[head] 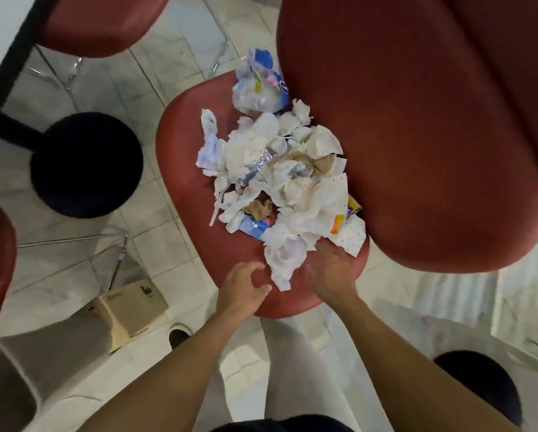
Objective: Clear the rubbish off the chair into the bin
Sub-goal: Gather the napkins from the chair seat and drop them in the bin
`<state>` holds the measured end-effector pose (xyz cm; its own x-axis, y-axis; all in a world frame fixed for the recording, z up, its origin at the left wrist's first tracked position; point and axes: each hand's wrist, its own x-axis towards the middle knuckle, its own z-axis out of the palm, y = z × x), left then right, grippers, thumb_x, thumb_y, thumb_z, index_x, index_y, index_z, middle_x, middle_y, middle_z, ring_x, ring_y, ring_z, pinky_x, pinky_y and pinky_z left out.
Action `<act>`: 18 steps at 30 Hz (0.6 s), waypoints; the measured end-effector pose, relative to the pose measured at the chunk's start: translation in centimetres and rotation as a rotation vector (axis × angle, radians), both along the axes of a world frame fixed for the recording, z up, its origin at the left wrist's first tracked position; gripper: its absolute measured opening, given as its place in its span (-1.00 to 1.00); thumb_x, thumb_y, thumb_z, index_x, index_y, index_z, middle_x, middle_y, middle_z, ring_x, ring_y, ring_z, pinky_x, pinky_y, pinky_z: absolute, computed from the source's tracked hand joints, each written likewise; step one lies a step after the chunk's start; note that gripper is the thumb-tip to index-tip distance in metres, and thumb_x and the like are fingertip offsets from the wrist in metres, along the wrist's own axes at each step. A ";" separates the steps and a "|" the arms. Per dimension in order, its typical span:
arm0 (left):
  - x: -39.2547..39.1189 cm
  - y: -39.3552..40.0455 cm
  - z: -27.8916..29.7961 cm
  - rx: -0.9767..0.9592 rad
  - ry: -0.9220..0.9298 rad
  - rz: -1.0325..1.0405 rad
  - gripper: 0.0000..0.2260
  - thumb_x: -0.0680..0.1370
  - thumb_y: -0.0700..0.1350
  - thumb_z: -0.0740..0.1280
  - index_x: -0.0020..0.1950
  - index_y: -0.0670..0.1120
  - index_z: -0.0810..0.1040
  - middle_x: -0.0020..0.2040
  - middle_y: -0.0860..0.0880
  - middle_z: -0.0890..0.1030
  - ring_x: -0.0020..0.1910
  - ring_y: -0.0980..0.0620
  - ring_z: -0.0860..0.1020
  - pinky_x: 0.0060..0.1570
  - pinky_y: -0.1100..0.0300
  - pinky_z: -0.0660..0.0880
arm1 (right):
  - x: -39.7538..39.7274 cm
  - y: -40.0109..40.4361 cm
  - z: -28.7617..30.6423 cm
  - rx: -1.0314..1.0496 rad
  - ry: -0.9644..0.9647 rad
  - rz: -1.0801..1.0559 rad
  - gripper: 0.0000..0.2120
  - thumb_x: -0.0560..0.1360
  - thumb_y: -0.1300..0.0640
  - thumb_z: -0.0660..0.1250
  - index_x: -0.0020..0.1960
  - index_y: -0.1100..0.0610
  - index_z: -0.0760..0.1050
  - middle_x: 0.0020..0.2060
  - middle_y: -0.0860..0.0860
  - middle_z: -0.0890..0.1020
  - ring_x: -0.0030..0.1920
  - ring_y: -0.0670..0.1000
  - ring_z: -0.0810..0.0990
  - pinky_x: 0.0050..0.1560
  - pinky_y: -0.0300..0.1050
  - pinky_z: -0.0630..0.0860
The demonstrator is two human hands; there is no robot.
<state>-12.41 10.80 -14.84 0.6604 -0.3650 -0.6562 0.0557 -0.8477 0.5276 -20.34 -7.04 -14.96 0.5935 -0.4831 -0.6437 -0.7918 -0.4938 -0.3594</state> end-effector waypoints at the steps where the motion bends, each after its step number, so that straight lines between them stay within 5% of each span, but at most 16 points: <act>1: -0.4 -1.1 -0.6 0.013 0.011 -0.029 -0.58 0.40 -0.02 0.48 0.24 0.07 0.51 0.20 0.04 0.50 0.18 0.04 0.50 0.18 0.17 0.46 | -0.4 -1.0 -1.1 0.005 -0.009 -0.070 -0.51 0.43 0.02 0.12 0.26 0.23 0.48 0.17 0.11 0.57 0.18 -0.05 0.50 0.33 0.05 0.35; 4: -1.2 -4.1 -2.8 0.047 0.030 -0.097 -0.48 0.39 0.00 0.49 0.31 0.10 0.44 0.23 0.02 0.42 0.20 0.03 0.47 0.10 0.20 0.45 | 0.1 -4.0 -1.0 -0.025 0.025 -0.226 -0.53 0.49 0.07 0.22 0.39 0.09 0.36 0.34 0.09 0.39 0.27 -0.05 0.38 0.31 -0.13 0.32; 8: -1.2 -6.2 -5.3 0.122 0.014 -0.197 -0.40 0.39 -0.07 0.49 0.37 0.14 0.35 0.33 -0.02 0.28 0.20 -0.04 0.45 0.10 0.04 0.52 | 0.8 -7.0 -3.8 0.019 0.075 -0.474 -0.24 0.44 0.02 0.35 0.52 -0.04 0.04 0.45 0.19 0.11 0.39 0.23 0.32 0.37 0.05 0.36; 13: -0.5 -7.1 -7.0 0.141 -0.009 -0.178 -0.55 0.42 -0.25 0.42 0.29 0.01 0.49 0.28 -0.08 0.34 0.19 -0.06 0.46 0.21 0.13 0.44 | 1.7 -9.0 -6.4 -0.005 0.151 -0.461 0.01 0.34 -0.04 0.48 0.54 -0.12 -0.15 0.30 0.22 0.24 0.26 0.27 0.39 0.33 0.10 0.38; 18: 0.8 -7.0 -6.7 0.062 -0.066 -0.144 -0.77 0.46 -0.26 0.39 0.11 -0.12 0.58 0.10 -0.12 0.57 0.11 -0.07 0.52 0.14 0.20 0.44 | 2.4 -8.3 -6.3 -0.045 0.097 -0.485 -0.19 0.39 -0.01 0.38 0.51 -0.06 0.02 0.22 0.25 0.37 0.16 0.23 0.47 0.28 0.08 0.42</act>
<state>-11.59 3.84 -21.57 0.6467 -0.4190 -0.6374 -0.1013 -0.8754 0.4727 -17.94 -15.34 -21.25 0.2323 -0.7171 -0.6571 -0.9629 -0.0740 -0.2596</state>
